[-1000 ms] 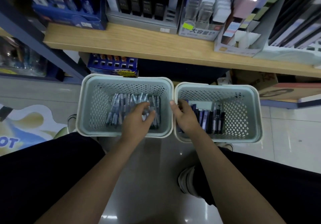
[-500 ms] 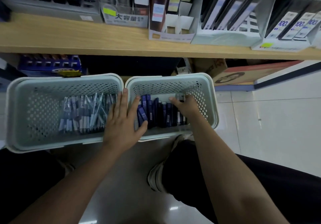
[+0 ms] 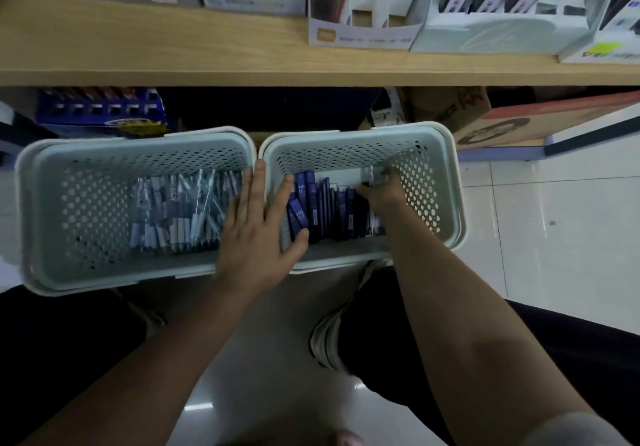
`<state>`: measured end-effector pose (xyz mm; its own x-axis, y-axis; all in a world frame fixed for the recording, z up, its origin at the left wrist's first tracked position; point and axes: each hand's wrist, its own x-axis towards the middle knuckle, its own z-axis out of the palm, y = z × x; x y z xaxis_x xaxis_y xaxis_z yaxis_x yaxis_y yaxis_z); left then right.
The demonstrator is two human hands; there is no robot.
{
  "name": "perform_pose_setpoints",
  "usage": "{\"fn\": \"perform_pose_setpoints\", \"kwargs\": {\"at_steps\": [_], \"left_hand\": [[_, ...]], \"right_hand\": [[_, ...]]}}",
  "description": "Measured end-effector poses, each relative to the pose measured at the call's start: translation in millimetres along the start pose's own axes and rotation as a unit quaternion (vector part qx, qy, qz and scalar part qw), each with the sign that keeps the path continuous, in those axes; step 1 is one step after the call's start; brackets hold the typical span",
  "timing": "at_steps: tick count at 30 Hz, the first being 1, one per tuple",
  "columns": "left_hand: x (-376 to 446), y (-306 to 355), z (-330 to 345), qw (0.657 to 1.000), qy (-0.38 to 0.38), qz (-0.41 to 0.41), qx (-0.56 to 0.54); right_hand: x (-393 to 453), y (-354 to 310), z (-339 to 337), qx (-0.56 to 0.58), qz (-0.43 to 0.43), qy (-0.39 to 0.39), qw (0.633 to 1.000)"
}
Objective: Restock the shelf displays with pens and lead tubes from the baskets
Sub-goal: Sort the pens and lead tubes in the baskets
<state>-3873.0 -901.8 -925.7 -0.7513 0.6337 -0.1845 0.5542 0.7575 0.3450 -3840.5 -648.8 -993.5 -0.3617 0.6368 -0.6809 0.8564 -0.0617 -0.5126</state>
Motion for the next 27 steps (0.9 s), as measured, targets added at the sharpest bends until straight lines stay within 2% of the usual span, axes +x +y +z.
{"fn": "perform_pose_setpoints", "kwargs": {"at_steps": [2,7,12,17,21,27], "left_hand": [[0.1,0.5,-0.8,1.0,0.001,0.002,0.001],[0.3,1.9,-2.8,1.0,-0.002,-0.002,-0.003],[1.1,3.3,-4.0,1.0,-0.001,-0.007,-0.002],[3.7,4.6,-3.7,1.0,0.019,-0.007,-0.004],[3.8,4.6,-3.4,1.0,0.018,-0.008,-0.011],[3.3,3.7,-3.4,1.0,0.023,-0.004,-0.021]], "right_hand": [[3.1,1.9,-0.3,0.013,0.006,0.005,1.0],[2.5,7.0,-5.3,-0.069,-0.011,-0.002,0.998],[0.0,2.7,-6.0,-0.043,-0.015,0.0,0.999],[0.0,3.4,-11.4,-0.041,-0.015,0.039,0.998],[1.9,3.2,-11.0,-0.053,-0.005,0.026,0.998],[1.4,0.9,-10.6,0.018,-0.009,0.01,1.0]]}}
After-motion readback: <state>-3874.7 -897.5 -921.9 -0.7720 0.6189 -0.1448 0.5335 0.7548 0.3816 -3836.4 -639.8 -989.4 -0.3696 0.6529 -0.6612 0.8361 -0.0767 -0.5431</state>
